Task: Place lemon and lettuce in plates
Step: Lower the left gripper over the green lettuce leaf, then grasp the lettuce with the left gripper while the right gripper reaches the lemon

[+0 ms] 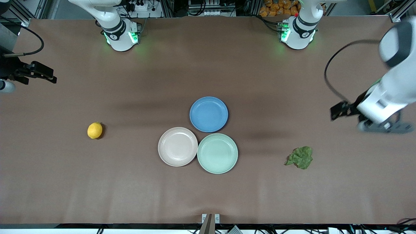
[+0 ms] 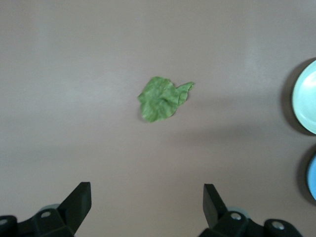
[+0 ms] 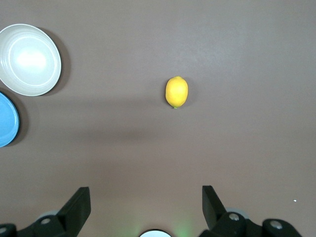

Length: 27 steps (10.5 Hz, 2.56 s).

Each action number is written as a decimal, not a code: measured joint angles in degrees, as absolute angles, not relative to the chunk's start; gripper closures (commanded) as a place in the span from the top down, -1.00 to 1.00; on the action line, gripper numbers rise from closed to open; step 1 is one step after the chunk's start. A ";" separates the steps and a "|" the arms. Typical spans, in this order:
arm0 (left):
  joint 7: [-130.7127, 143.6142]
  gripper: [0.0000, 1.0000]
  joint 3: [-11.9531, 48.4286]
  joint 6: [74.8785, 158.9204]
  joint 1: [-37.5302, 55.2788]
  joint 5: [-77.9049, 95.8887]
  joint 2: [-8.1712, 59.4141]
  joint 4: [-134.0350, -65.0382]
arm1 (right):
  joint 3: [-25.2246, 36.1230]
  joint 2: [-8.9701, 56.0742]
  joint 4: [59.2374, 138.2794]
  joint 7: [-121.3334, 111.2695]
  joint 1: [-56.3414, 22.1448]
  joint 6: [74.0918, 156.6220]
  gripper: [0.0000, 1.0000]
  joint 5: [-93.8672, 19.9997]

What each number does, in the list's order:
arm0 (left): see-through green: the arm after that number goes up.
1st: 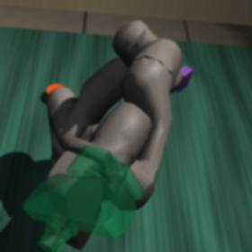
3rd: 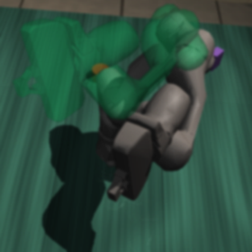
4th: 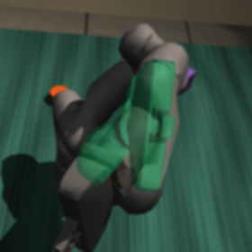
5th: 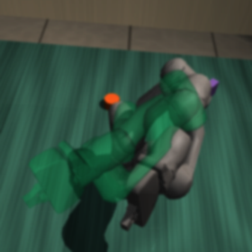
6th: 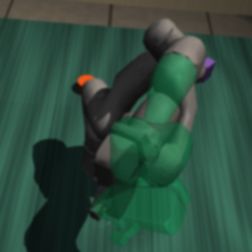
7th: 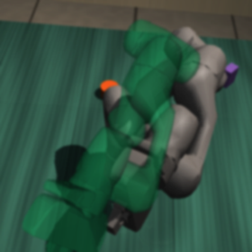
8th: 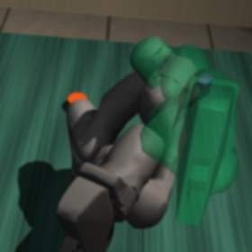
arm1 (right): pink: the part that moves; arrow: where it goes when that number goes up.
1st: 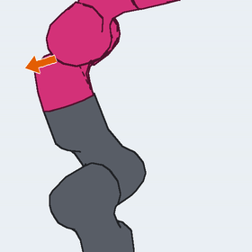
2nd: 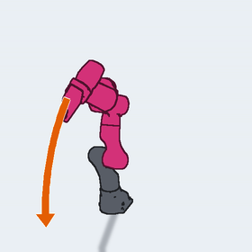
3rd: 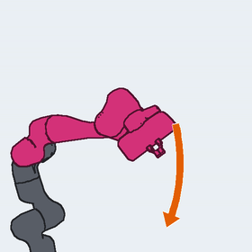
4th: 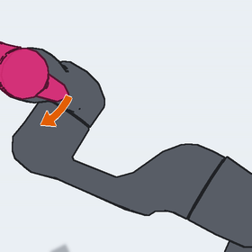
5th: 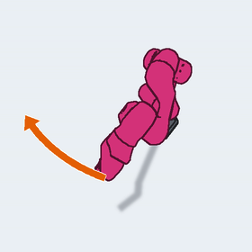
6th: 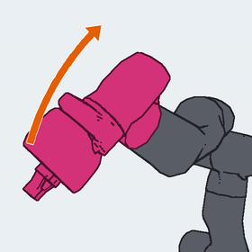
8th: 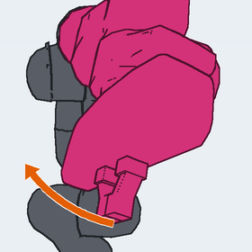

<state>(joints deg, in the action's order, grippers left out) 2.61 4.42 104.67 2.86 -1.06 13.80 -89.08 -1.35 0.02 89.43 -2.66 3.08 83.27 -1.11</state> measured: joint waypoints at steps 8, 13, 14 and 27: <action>2.61 1.00 4.15 132.69 4.11 -9.26 39.62 -88.63 | -1.24 0.15 89.49 -2.66 3.13 83.23 1.00 -1.11; 2.61 1.00 4.39 134.87 2.65 -6.29 43.22 -88.40 | -0.96 0.59 89.64 -2.66 3.58 83.19 1.00 -1.08; 2.61 1.00 4.42 134.88 2.75 -6.28 43.42 -88.33 | -0.87 0.66 89.70 -2.66 3.82 83.19 1.00 -1.07; 2.61 -1.00 4.91 138.55 3.02 -4.89 46.62 -87.95 | -1.00 5.11 100.03 -2.66 4.59 97.42 1.00 -1.11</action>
<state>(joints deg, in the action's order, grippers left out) 2.61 4.91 138.55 3.02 -4.89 46.62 -87.95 -1.00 5.11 100.03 -2.66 4.59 97.42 -1.11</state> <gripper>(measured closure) 0.546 0.000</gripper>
